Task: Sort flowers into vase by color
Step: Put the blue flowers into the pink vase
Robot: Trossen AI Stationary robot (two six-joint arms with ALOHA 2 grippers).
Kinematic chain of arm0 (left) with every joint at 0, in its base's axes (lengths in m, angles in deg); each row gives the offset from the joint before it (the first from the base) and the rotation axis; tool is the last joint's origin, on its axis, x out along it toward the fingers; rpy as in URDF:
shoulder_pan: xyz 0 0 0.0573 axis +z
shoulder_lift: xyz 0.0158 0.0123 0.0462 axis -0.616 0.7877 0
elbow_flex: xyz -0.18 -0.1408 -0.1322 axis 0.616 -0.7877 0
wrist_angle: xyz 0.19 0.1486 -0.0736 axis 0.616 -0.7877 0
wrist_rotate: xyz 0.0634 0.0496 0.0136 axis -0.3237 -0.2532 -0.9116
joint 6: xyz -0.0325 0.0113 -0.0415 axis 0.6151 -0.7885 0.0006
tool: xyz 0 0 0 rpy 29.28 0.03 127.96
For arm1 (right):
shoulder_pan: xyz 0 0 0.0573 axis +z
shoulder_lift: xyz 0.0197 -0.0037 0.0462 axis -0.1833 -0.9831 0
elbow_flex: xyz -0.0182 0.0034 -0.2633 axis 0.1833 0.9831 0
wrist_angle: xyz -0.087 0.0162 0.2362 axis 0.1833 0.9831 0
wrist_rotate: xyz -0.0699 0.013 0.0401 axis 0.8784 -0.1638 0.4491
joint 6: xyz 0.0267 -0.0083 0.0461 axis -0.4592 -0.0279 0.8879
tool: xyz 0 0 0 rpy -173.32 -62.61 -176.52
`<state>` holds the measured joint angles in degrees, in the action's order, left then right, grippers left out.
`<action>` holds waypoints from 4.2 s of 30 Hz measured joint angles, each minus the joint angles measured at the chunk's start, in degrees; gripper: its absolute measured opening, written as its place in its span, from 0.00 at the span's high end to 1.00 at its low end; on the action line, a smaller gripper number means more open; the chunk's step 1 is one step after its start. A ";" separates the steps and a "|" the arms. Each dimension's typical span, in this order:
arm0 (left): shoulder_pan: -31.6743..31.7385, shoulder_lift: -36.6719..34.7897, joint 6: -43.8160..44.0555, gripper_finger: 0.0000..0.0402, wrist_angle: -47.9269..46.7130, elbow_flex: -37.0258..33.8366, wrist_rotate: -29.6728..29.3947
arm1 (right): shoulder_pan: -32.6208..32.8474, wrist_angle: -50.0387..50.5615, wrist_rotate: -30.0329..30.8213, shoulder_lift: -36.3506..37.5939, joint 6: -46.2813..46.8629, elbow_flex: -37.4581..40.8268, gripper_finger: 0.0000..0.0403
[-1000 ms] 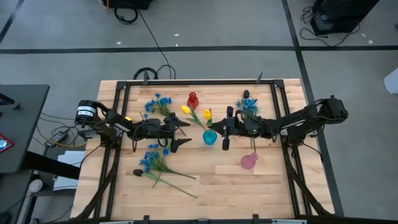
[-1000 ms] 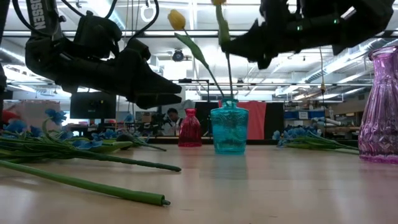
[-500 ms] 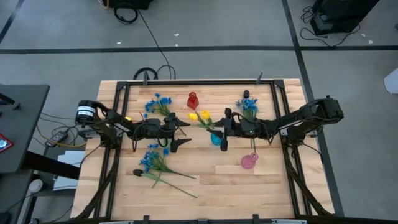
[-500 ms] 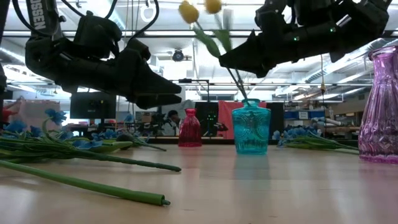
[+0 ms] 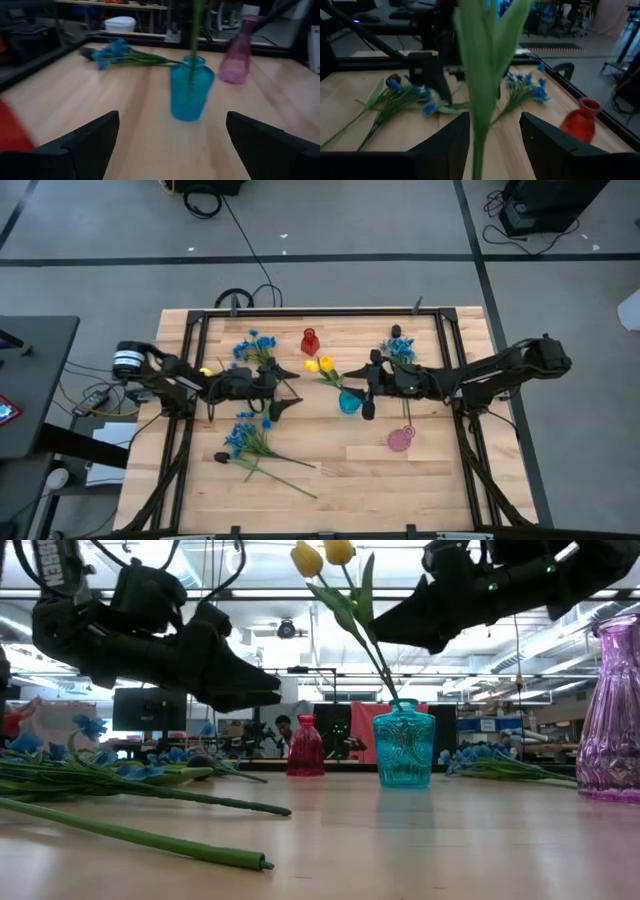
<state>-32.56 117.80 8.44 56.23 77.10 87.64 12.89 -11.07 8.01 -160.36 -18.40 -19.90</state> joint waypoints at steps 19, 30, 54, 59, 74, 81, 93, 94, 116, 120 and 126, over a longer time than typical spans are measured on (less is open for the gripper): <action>8.05 -28.60 14.18 0.18 -55.06 6.82 -6.02 | -8.25 36.51 2.68 17.99 25.67 -0.02 0.48; 8.08 -29.99 14.98 0.20 -57.18 7.03 -4.51 | -12.79 62.88 1.36 12.24 42.07 -4.24 0.49; 4.73 -34.63 6.89 0.22 -35.95 -0.62 -4.94 | -17.87 88.91 -8.86 -9.34 47.00 -15.80 0.62; 4.59 -34.93 6.89 0.23 -34.26 -3.24 -5.37 | -19.65 85.70 -12.09 -10.30 45.26 -13.52 0.63; 4.59 -34.96 4.27 0.24 -34.22 -3.52 -6.32 | -20.72 77.18 -12.50 -10.09 44.52 -8.26 0.83; 4.59 -34.96 4.07 0.24 -35.12 -3.52 -6.56 | -20.80 77.05 -10.55 -6.52 44.24 -7.96 0.89; 4.50 -34.93 4.80 0.24 -35.68 -3.52 -4.38 | -21.52 76.57 -10.89 1.21 44.24 -7.98 0.88; 4.49 -34.94 4.79 0.24 -35.85 -3.52 -4.26 | -21.53 76.27 -10.91 1.85 44.24 -7.98 0.88; 4.49 -34.93 10.36 0.24 -19.16 -15.31 -5.64 | -21.44 65.49 -14.09 11.84 37.99 -8.07 0.88; 4.49 -34.96 10.74 0.24 -17.28 -15.85 -5.64 | -21.44 62.94 -14.11 11.84 36.00 -8.07 0.88; 4.49 -34.93 11.79 0.24 -17.35 -15.85 -5.29 | -20.15 52.76 -14.41 15.27 28.68 -8.07 0.88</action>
<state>-28.07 82.87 20.23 38.88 61.25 82.35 -7.26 41.70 -6.40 -145.09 10.28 -27.97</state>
